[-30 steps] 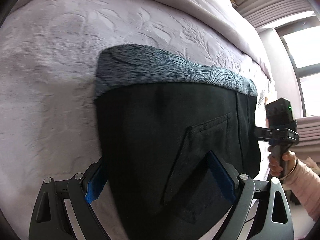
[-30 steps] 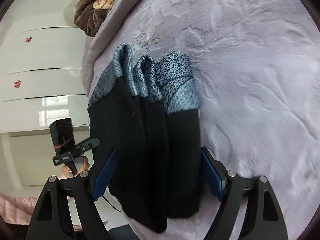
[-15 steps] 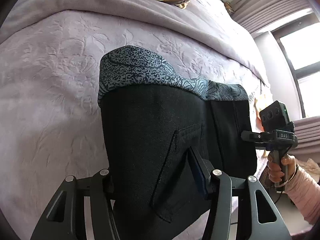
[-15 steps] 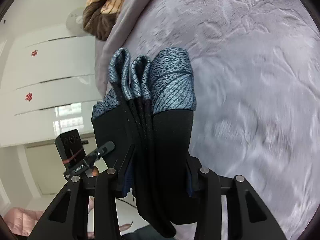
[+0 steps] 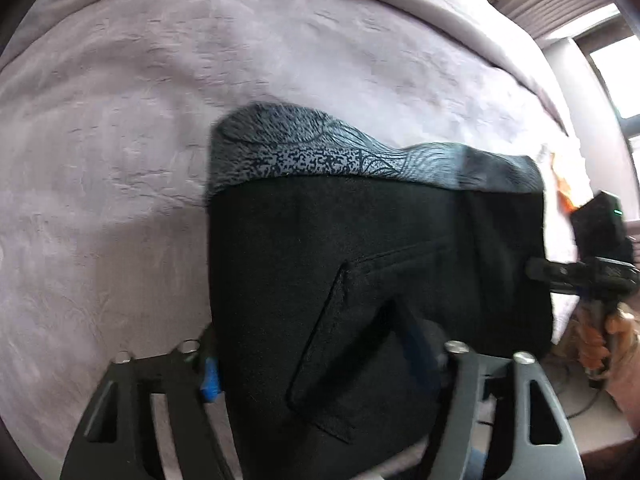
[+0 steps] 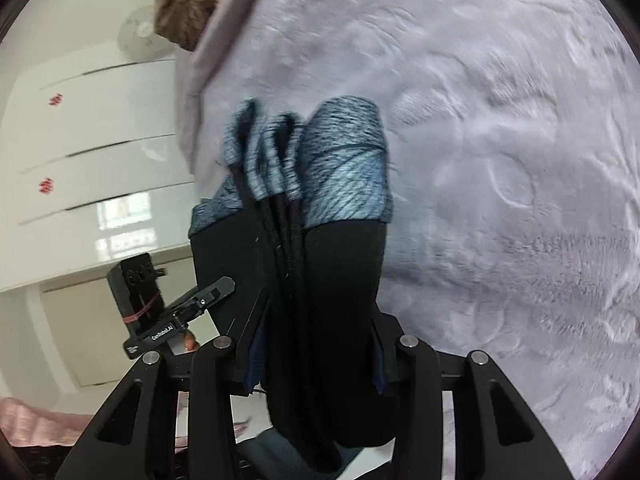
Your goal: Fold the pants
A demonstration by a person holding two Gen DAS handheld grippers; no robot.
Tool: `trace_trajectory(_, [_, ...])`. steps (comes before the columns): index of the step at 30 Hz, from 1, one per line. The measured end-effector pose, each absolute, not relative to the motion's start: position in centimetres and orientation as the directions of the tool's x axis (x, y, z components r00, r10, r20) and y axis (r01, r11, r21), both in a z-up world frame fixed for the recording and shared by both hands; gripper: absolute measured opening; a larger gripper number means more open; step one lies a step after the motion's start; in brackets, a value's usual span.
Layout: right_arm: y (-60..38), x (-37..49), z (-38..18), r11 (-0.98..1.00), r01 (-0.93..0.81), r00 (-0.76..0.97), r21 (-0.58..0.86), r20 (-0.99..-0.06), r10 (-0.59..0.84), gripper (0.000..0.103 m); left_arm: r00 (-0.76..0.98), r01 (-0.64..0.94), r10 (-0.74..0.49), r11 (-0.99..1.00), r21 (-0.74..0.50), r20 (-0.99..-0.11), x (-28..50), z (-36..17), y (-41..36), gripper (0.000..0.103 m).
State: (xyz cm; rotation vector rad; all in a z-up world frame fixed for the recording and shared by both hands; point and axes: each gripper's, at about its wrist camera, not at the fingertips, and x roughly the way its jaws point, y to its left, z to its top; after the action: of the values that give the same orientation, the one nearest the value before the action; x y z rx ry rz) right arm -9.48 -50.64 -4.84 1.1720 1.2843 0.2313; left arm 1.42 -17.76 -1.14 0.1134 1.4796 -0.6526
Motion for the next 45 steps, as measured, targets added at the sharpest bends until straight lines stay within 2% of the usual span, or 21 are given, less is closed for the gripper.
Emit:
trace_trajectory(1, [-50.4,-9.4,-5.1,0.491,0.442,0.333,0.751,-0.645,0.687,0.045,-0.033,0.467,-0.329,0.830,-0.305,-0.944,1.5,-1.4,-17.6,0.090])
trace_trajectory(3, [-50.1,-9.2,-5.2,0.528,0.443,0.332,0.725,-0.680,0.654,0.052,-0.008,0.466,-0.297,0.844,-0.266,-0.955,1.7,-1.9,-17.2,0.100])
trace_trajectory(6, [-49.4,-9.3,-4.6,0.642,0.436,0.285,0.631,-0.773,0.566,0.061,0.018,0.472,-0.258,0.854,-0.219,-0.966,1.5,-1.2,-17.0,0.100])
trace_trajectory(9, [-48.4,-9.0,-3.3,0.717,0.428,0.244,0.551,-0.834,0.495,0.062,0.088,0.481,-0.193,0.867,-0.128,-0.977,1.4,0.4,-16.6,0.100])
trace_trajectory(14, [-48.0,-8.8,-1.2,0.798,0.423,0.177,0.430,-0.903,0.392,0.062,0.146,0.467,-0.158,0.881,-0.072,-0.977,1.1,3.3,-16.5,0.100])
trace_trajectory(18, [-48.5,-9.5,-0.5,0.802,0.448,0.155,0.395,-0.918,0.365,0.064,0.180,0.467,-0.124,0.884,-0.026,-0.976,0.0,4.9,-18.0,0.100])
trace_trajectory(23, [-49.1,-11.4,1.1,0.801,0.468,0.160,0.373,-0.927,0.338,0.065,0.169,0.457,-0.121,0.889,-0.031,-0.978,-2.6,5.8,-20.5,0.100])
trace_trajectory(29, [-47.4,-11.4,2.3,0.845,0.422,0.132,0.329,-0.944,0.302,0.080,0.200,0.413,-0.091,0.911,-0.001,-0.975,-5.1,6.9,-22.3,0.100])
trace_trajectory(35, [-45.0,-10.5,3.1,0.901,0.324,0.107,0.288,-0.958,0.268,0.081,0.200,0.383,-0.079,0.924,0.004,-0.977,-6.4,7.7,-22.0,0.101])
trace_trajectory(41, [-43.1,-10.1,4.6,0.910,0.317,0.161,0.266,-0.961,0.225,0.092,0.219,0.398,-0.038,0.916,0.054,-0.975,-6.8,7.7,-21.6,0.102])
trace_trajectory(45, [-41.9,-10.3,5.3,0.917,0.337,0.168,0.212,-0.972,0.163,0.092,0.244,0.424,-0.012,0.901,0.096,-0.970,-7.4,7.4,-21.2,0.102])
